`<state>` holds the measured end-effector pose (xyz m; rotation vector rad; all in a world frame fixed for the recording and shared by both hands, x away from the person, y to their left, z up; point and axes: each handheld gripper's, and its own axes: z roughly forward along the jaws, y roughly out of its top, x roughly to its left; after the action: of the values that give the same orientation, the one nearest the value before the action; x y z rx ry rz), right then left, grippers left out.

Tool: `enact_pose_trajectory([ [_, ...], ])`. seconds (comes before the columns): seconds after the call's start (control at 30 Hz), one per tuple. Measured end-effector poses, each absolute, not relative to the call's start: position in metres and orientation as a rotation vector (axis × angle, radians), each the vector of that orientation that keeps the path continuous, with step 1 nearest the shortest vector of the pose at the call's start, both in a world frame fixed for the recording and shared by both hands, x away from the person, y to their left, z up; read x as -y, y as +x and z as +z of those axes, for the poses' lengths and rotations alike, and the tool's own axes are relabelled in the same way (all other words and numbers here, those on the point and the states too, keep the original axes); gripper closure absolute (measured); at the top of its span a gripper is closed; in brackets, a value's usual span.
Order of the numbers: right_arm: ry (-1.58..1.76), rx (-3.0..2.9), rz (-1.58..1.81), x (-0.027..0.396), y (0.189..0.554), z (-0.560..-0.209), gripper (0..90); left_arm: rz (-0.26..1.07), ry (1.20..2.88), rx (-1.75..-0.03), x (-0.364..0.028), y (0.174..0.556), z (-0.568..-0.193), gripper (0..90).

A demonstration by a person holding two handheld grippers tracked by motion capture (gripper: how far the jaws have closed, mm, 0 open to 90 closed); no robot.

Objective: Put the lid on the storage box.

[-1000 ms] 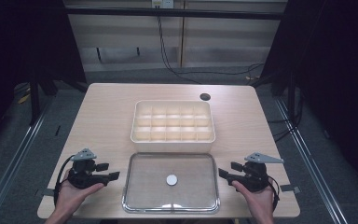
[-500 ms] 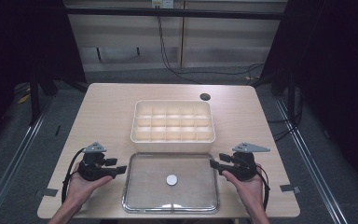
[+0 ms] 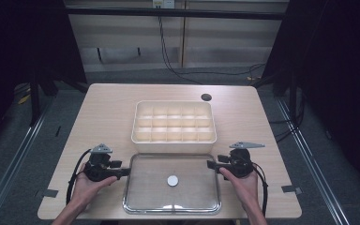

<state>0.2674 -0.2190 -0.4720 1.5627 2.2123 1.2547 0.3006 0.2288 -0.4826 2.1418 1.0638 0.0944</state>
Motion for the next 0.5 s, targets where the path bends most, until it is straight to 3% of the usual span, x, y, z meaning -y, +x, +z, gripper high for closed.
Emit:
enact_pose_trajectory([
  [0.07, 1.568, -2.225, 1.208, 0.218, 0.269, -0.476, 43.7, 0.068, 2.147, -1.059, -0.229, 0.301, -0.485, 47.5],
  [0.2, 1.594, -2.227, 1.133, 0.22, 0.269, -0.486, 48.1, 0.065, 2.181, -1.045, -0.224, 0.3, -0.488, 43.1],
  [0.5, 1.604, -2.236, 1.077, 0.221, 0.264, -0.493, 49.1, 0.047, 2.217, -0.994, -0.216, 0.296, -0.49, 46.6],
])
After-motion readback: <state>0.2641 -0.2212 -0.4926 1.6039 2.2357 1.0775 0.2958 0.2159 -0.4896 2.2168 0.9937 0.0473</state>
